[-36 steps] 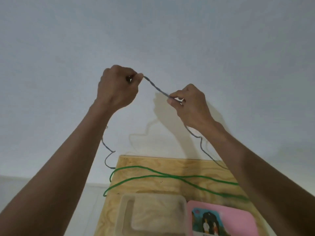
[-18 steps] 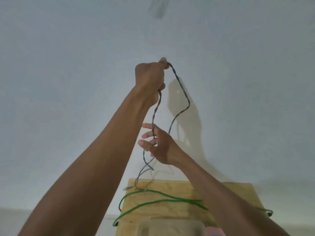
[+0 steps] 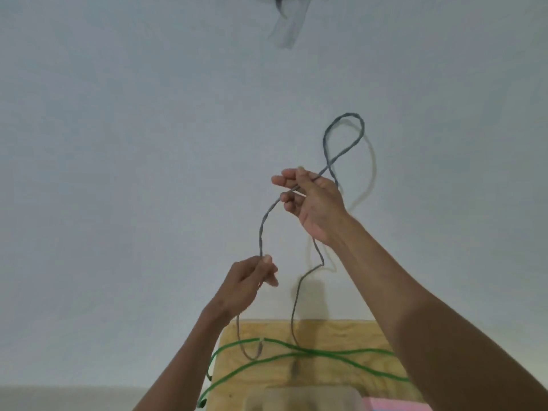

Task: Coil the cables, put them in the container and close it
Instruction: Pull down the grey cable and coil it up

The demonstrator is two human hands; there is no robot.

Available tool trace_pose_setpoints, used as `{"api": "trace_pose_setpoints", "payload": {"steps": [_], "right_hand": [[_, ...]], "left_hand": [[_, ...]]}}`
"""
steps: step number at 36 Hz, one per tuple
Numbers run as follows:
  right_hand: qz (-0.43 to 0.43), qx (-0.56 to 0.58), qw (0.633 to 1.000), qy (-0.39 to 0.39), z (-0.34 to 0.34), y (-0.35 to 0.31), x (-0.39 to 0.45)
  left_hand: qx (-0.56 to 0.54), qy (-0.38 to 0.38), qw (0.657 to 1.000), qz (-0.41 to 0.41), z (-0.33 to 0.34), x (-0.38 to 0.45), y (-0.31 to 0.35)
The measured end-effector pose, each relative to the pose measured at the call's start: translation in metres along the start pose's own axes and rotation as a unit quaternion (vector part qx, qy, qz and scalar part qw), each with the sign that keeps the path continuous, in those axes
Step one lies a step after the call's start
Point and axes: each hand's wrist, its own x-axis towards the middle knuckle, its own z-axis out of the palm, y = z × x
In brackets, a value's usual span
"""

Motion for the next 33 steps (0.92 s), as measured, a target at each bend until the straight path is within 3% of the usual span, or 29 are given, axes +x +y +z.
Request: {"api": "trace_pose_setpoints", "payload": {"steps": [3, 5, 8, 11, 15, 19, 22, 25, 28, 30, 33], "right_hand": [[0.063, -0.045, 0.996, 0.051, -0.005, 0.005, 0.002], [0.134, -0.130, 0.982, 0.040, -0.014, 0.017, -0.005], [0.229, -0.257, 0.937, -0.067, -0.034, 0.047, -0.027], [0.259, -0.359, 0.878, -0.183, -0.041, 0.079, -0.057], [0.293, -0.248, 0.888, -0.254, -0.033, 0.109, -0.085], [0.258, -0.194, 0.923, -0.210, -0.019, 0.119, -0.094], [0.213, -0.186, 0.949, -0.139, -0.018, 0.118, -0.088], [0.151, -0.175, 0.969, -0.082, -0.026, 0.105, -0.076], [0.116, -0.139, 0.982, -0.055, -0.032, 0.086, -0.061], [0.105, -0.128, 0.985, -0.043, -0.034, 0.077, -0.051], [0.111, -0.126, 0.986, -0.020, -0.034, 0.070, -0.039]], "left_hand": [[-0.117, 0.079, 0.990, -0.010, 0.002, -0.001, 0.005], [-0.171, 0.151, 0.973, -0.029, 0.001, 0.002, 0.020], [-0.229, 0.222, 0.945, -0.069, -0.009, 0.013, 0.041], [-0.304, 0.234, 0.914, -0.131, -0.018, 0.023, 0.054], [-0.378, 0.233, 0.882, -0.158, -0.015, 0.034, 0.061], [-0.448, 0.220, 0.852, -0.159, -0.007, 0.040, 0.061], [-0.416, 0.193, 0.876, -0.147, -0.004, 0.037, 0.063], [-0.209, 0.141, 0.954, -0.164, -0.007, 0.025, 0.058], [-0.080, 0.040, 0.979, -0.183, -0.010, 0.003, 0.048], [-0.096, -0.014, 0.977, -0.191, -0.008, -0.009, 0.040], [-0.238, -0.053, 0.952, -0.187, -0.001, -0.020, 0.034]]}}
